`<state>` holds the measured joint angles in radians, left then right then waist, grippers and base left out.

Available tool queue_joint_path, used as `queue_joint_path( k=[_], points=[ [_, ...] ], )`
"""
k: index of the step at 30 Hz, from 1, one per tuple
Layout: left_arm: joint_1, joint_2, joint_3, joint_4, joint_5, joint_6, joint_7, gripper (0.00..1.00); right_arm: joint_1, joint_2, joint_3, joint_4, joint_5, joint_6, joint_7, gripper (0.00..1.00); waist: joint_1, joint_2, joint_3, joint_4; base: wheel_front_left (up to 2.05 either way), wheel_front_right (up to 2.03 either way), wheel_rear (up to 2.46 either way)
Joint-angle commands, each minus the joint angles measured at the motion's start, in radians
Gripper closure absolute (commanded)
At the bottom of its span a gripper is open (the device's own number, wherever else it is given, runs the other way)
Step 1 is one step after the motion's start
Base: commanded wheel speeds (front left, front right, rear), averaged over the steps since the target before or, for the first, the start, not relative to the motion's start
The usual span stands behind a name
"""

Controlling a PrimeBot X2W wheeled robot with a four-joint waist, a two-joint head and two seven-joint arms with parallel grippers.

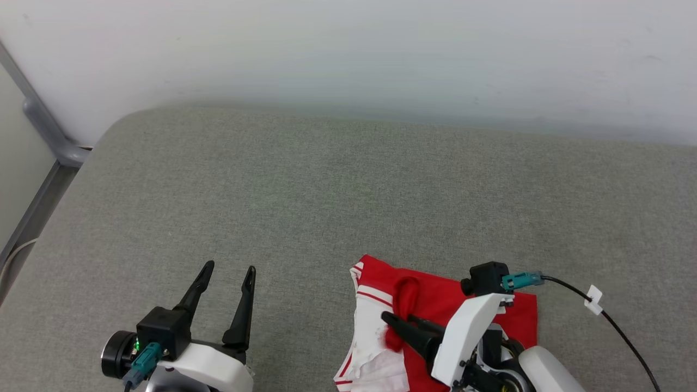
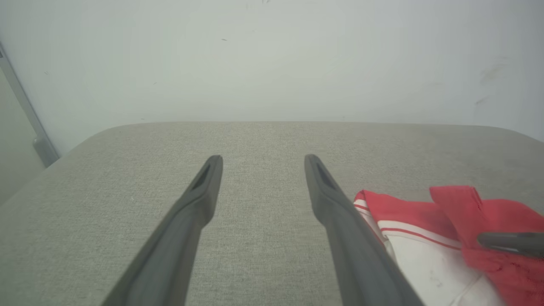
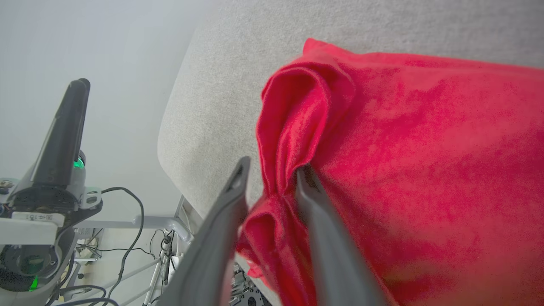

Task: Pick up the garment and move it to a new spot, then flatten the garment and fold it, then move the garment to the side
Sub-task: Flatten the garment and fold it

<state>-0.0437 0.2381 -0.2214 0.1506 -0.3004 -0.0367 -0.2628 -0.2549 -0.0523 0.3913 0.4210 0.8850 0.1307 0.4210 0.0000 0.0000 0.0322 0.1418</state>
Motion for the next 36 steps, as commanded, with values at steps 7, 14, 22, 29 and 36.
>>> queue_joint_path(
  k=[7,14,22,29,36],
  points=[
    [0.001,0.0,0.014,0.002,0.011,-0.003,-0.003,0.0,-0.064,0.002,0.085,0.052,0.143,0.0,-0.06,0.0,0.0,0.0,-0.009,0.002,0.0,0.0,0.0],
    [0.011,-0.003,0.019,-0.009,0.016,-0.003,-0.002,0.0,-0.137,0.002,0.012,0.135,0.048,0.0,-0.103,0.0,0.0,0.0,-0.018,-0.028,0.0,0.0,0.0],
    [0.005,-0.016,0.022,-0.027,0.022,-0.009,-0.002,0.0,-0.181,-0.12,-0.111,-0.004,-0.404,0.0,-0.149,0.0,0.0,0.0,-0.019,-0.076,0.0,0.0,0.0],
    [-0.002,-0.044,0.035,-0.053,0.034,-0.019,-0.002,0.0,-0.112,-0.253,-0.217,-0.181,-0.629,0.0,-0.241,0.0,0.0,0.0,-0.012,-0.108,0.0,0.0,0.0],
    [0.01,-0.088,0.074,-0.109,0.06,-0.037,-0.002,0.0,0.051,-0.249,-0.415,-0.313,-0.731,0.0,-0.406,0.0,0.0,0.0,0.003,-0.121,0.0,0.0,0.0]
  ],
)
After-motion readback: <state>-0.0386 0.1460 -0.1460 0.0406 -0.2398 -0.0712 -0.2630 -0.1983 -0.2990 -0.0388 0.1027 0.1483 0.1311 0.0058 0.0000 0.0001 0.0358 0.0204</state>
